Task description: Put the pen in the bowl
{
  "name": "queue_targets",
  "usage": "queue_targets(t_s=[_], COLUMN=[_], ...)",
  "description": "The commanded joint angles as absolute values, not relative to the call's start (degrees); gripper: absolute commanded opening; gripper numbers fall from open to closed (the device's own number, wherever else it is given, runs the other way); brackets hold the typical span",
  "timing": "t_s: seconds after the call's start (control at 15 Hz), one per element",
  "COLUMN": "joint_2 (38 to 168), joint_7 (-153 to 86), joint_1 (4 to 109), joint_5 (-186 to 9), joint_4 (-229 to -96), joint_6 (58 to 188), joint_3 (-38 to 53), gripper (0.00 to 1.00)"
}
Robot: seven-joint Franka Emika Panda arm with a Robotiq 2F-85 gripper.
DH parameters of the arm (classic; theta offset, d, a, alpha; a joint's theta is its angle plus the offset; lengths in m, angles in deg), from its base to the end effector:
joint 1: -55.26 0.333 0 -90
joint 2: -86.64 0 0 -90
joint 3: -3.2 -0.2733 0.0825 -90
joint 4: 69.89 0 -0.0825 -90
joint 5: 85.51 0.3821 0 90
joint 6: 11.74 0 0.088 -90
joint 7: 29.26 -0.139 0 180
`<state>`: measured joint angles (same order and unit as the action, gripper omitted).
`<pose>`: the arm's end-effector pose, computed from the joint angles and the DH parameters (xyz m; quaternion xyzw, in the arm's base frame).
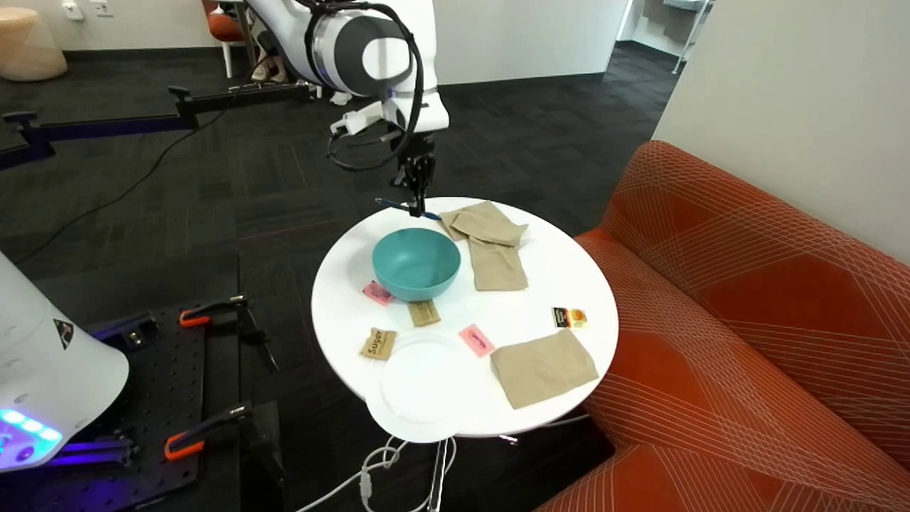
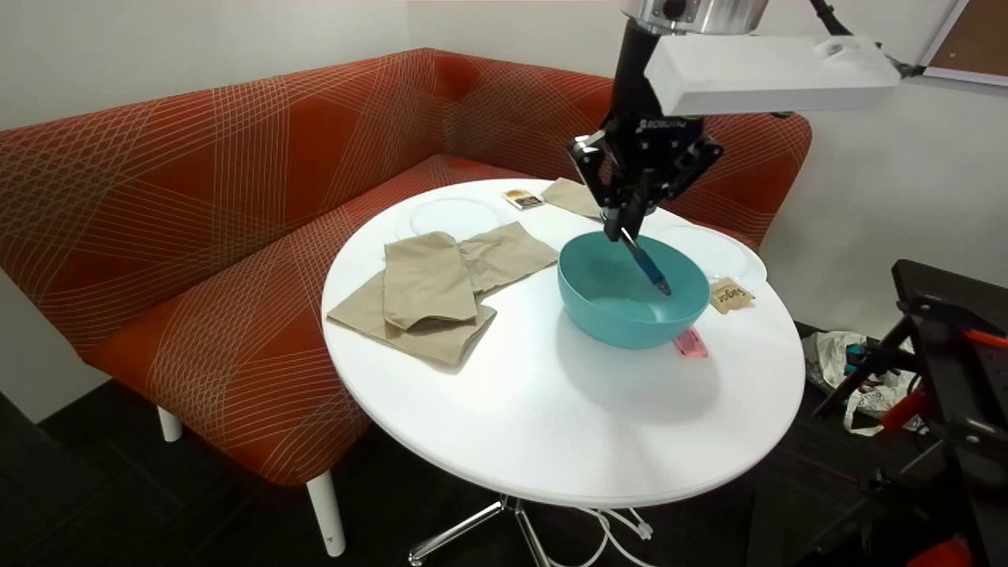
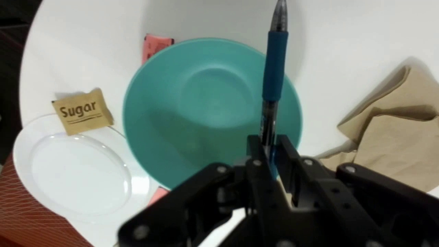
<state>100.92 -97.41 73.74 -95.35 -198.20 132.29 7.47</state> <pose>0.5211 0.1286 0.1879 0.9191 -0.3891 0.0490 0.0374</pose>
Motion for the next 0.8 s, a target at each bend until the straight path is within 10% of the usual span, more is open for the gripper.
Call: queue_targets(t_s=[0.0,0.53,0.6,0.73], joint_2=[96.47,99.32,99.64,100.05], joint_7=[-101.76,-103.13,-103.29,-103.29], joint_1=[70.66,67.02,66.97,66.95], joint_5=[-98.03,-101.83,-102.12,-102.35], joint_4=[-203.98,-204.24,-204.11,-204.14], joint_6=[134.57,139.89,140.33,141.22], joint_3=[7.10,7.69,7.74,7.86], gripper=[0.04,0.04,0.40,0.46])
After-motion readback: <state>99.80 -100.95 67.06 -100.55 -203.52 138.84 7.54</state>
